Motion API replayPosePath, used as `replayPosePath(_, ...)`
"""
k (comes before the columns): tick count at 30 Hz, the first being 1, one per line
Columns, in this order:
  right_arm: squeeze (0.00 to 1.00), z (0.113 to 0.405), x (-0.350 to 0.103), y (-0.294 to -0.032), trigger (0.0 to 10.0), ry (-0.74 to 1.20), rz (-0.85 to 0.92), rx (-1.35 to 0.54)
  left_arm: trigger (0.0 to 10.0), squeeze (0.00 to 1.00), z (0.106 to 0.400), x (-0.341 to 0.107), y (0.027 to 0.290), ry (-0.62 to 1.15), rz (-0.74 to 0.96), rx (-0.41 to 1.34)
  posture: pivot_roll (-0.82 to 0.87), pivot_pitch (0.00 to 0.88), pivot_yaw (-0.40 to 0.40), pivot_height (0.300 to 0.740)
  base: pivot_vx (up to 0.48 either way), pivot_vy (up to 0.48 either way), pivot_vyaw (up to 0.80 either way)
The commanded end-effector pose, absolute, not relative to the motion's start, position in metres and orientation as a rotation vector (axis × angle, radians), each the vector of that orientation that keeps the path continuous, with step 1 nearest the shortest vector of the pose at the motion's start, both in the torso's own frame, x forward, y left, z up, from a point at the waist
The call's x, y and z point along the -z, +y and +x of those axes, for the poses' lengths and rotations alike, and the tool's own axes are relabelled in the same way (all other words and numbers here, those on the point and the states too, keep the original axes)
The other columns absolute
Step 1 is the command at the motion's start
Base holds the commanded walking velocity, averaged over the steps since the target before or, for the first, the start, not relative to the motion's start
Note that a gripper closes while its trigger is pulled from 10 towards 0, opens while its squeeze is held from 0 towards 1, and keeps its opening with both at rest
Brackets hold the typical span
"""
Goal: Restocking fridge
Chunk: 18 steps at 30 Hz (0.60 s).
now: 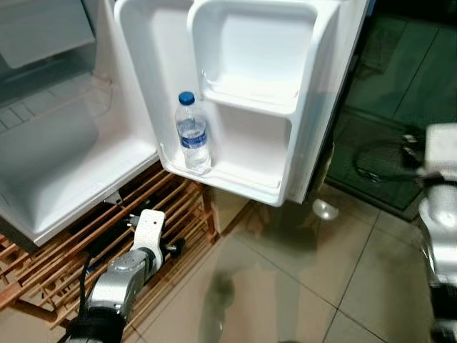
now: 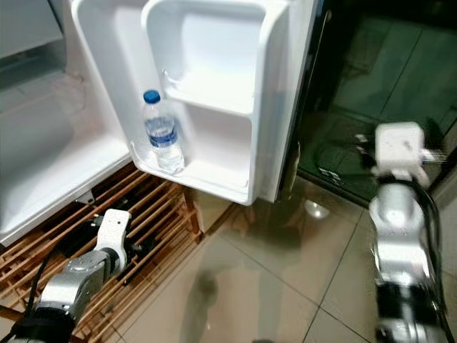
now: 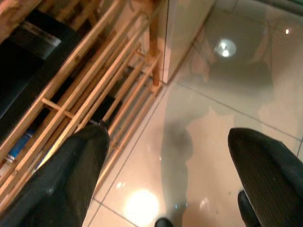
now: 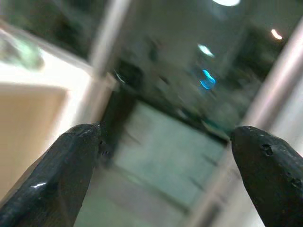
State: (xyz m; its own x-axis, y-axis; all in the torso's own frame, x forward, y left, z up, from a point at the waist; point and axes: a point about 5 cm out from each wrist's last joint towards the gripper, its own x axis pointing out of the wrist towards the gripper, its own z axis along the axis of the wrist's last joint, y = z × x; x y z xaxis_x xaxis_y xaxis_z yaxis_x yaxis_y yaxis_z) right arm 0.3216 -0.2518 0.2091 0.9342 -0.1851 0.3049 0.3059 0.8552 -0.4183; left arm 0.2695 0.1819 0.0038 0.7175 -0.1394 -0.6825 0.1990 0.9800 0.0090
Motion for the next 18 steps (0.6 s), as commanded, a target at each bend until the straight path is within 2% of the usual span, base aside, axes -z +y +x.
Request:
replayPosePath(1,0.03,0.33,-0.21,-0.232,10.0,-0.261,-0.433,0.128,10.0,0.0,0.265,0.006,0.185,0.834,0.109,0.186,-0.11,0.0,0.059,0.74,0.0,0.0,0.0)
replayPosePath(5,0.03,0.343,-0.216,-0.212,10.0,-0.235,-0.259,-0.02,10.0,0.0,0.257,0.018,0.187,0.954,0.147,0.178,-0.1,0.0,0.054,0.74,0.0,0.0,0.0)
replayPosePath(9,0.02,0.345,-0.217,-0.211,10.0,-0.22,-0.189,-0.045,10.0,0.0,0.256,0.021,0.189,0.979,0.141,0.174,-0.1,0.0,0.052,0.74,0.0,0.0,0.0)
replayPosePath(11,0.02,0.345,-0.217,-0.211,10.0,-0.206,-0.085,-0.069,10.0,0.0,0.255,0.027,0.192,0.989,0.133,0.175,-0.1,0.0,0.057,0.74,0.0,0.0,0.0)
replayPosePath(16,0.02,0.341,-0.214,-0.201,10.0,-0.195,-0.046,-0.134,10.0,0.0,0.255,0.031,0.194,0.958,0.107,0.193,-0.11,0.0,0.07,0.74,0.0,0.0,0.0)
replayPosePath(18,0.02,0.333,-0.211,-0.183,10.0,-0.195,-0.009,-0.23,10.0,0.0,0.258,0.029,0.192,0.869,0.045,0.202,-0.11,0.0,0.077,0.74,0.0,0.0,0.0)
